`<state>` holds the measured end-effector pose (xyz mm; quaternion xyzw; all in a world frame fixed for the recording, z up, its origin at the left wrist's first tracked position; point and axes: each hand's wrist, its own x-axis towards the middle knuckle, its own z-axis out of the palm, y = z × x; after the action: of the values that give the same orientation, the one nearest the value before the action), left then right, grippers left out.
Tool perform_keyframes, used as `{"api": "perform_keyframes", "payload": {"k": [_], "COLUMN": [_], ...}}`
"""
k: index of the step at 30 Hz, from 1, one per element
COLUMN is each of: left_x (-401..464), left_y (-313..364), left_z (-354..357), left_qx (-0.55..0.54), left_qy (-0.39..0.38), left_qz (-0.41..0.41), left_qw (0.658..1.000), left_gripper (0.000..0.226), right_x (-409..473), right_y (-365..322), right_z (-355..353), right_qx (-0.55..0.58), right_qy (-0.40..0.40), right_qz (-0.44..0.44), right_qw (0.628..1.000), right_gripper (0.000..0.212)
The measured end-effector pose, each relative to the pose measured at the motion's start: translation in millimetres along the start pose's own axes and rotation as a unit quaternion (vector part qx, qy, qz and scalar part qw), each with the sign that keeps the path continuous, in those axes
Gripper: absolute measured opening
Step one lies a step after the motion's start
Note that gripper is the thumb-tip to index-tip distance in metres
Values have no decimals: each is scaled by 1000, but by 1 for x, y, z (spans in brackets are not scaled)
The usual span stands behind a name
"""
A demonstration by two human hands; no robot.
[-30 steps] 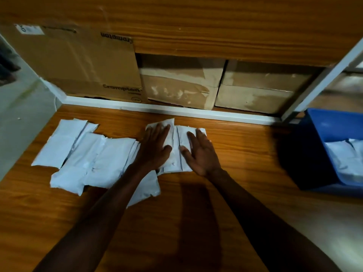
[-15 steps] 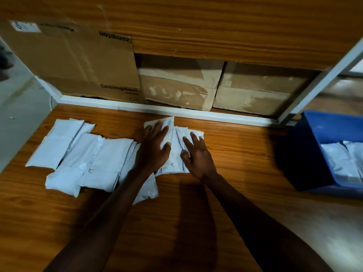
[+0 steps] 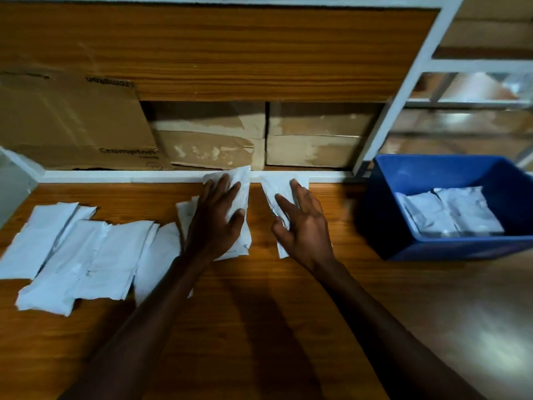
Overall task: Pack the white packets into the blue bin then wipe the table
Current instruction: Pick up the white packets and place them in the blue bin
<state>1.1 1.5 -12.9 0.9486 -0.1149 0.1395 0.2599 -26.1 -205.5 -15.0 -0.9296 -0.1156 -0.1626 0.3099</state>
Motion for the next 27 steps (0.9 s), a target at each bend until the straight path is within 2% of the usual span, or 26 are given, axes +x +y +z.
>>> {"api": "perform_keyframes", "payload": {"k": [8,11,18,22,27], "left_x": [23,29,34,31,37], "left_y": [121,168,253,273,271], "left_z": [36,56,98,107,108], "left_qx": [-35,-35,-11,-4,13], "left_qy": [21,40,49,60,48], "left_qz": [88,95,45,10,17], "left_qw": [995,994,998,998,999], "left_gripper": [58,57,64,63,65], "right_x": [-12,-18,-18,-9,10], "right_y": [52,92,186,212,230], "right_z": [-131,-176,-236,-232,-204], "right_qx": [-26,-30,-50,-51,-43], "right_qy": [89,90,11,-45,-118], "right_qz": [7,22,56,45,51], "right_qw": [996,995,997,997,991], "right_gripper": [49,50,51,53,51]}}
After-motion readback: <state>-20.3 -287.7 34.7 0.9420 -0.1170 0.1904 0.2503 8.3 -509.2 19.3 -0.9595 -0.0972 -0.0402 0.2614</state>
